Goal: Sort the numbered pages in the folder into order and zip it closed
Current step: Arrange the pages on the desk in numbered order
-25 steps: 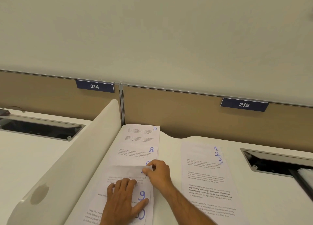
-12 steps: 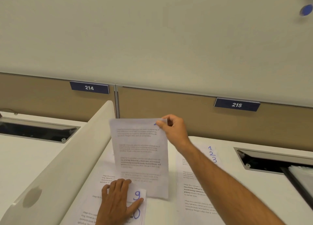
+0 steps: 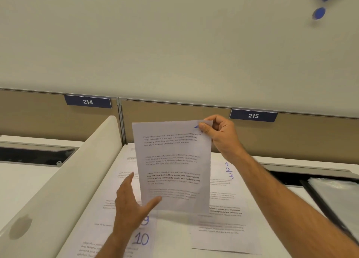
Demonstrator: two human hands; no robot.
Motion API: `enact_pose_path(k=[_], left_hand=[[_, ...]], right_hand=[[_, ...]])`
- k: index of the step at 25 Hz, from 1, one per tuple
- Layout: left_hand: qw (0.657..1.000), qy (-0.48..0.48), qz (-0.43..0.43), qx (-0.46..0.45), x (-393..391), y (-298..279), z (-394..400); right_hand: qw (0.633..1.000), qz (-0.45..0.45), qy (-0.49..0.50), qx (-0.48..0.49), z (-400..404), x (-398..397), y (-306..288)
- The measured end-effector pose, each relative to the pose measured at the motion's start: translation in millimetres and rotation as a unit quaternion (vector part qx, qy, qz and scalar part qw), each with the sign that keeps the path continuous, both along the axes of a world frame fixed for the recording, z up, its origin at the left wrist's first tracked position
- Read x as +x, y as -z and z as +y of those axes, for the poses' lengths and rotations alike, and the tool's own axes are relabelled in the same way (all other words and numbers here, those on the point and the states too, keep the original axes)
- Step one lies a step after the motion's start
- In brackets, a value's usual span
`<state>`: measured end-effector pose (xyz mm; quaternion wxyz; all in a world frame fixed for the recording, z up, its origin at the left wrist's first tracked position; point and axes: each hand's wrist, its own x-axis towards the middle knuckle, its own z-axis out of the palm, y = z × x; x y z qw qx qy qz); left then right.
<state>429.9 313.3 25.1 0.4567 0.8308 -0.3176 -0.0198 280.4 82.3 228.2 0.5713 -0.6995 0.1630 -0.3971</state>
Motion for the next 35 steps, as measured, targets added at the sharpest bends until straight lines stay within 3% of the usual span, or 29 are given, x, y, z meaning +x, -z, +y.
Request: enact_pose_path(k=[2,4,7,11,16,23,35], left_hand=[[0.989,0.039,0.096,-0.105,-15.8,-19.0,-10.8],[0.957,0.09,0.21,-0.179,-34.3,-28.8,-20.7],[0.927,0.122,0.3,-0.189,-64.7,-28.0,-35.2],[0.931,0.08,0.322,-0.152,-101.9,-6.7,-54.0],[0.953,0.059,0.298,-0.013,-120.8,25.0,-71.2],[0.969,0.026,0.213,0.119,-126.6,25.7,-94.4],[0.971,-0.002,0.177,0.162,-125.9,30.8,-99.8]], right_hand=[[0.999,0.02,-0.012,0.032,-5.6,-20.9,1.0],[0.997,0.046,-0.005,0.062,-12.9,-41.4,7.9],[0.99,0.079,0.039,0.111,-24.8,-68.9,37.9],[0.96,0.212,0.075,0.17,-27.1,-113.7,111.3],[0.926,0.292,0.154,0.184,-19.0,-160.6,190.7],[0.887,0.359,0.259,0.131,-28.5,-173.6,216.7],[0.847,0.434,0.294,0.089,-44.1,-165.1,233.5]])
